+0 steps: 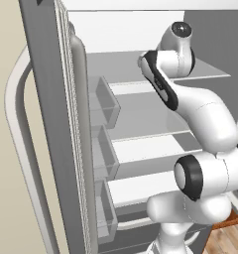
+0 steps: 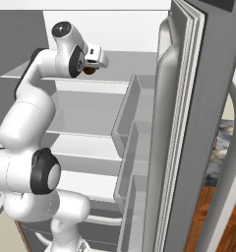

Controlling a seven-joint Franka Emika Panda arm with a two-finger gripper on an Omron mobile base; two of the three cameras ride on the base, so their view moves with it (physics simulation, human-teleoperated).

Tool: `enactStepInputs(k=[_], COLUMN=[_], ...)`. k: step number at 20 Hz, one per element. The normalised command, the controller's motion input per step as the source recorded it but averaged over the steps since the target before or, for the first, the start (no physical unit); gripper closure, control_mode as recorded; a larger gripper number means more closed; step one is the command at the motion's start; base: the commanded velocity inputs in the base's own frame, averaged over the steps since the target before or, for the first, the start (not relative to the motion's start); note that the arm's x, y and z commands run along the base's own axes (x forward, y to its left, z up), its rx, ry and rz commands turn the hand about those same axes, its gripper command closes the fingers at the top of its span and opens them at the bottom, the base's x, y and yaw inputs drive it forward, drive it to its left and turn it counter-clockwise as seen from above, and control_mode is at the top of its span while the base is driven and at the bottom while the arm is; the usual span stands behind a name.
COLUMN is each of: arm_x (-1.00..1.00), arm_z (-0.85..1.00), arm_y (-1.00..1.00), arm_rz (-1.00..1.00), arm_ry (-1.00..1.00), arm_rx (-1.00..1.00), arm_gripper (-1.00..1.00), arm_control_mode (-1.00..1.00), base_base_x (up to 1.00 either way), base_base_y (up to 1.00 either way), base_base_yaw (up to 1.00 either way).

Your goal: Retrieve a lemon from the fridge and place it on the cutting board with the fish.

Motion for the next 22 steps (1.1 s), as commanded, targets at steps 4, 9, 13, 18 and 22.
enactStepInputs(k=[4, 9, 13, 18, 22], arm_x=[-0.01, -0.44, -0.98, -1.00, -1.00], arm_z=[0.00, 0.03, 0.21, 0.17, 0.05], arm_y=[0.00, -0.02, -0.09, -0.12, 0.00], arm_rz=[0.00, 0.00, 0.00, 0.00, 0.00], arm_ry=[-0.16, -0.02, -0.03, -0.01, -0.04], arm_rx=[0.00, 0.02, 0.04, 0.05, 0.00], arm_gripper=[1.00, 1.00, 1.00, 1.00, 1.00], arm_control_mode=[-1.00, -1.00, -1.00, -1.00, -1.00], base_base_x=[0.00, 0.00, 0.00, 0.00, 0.00], base_base_y=[0.00, 0.00, 0.00, 0.00, 0.00], base_base_yaw=[0.00, 0.00, 0.00, 0.00, 0.00])
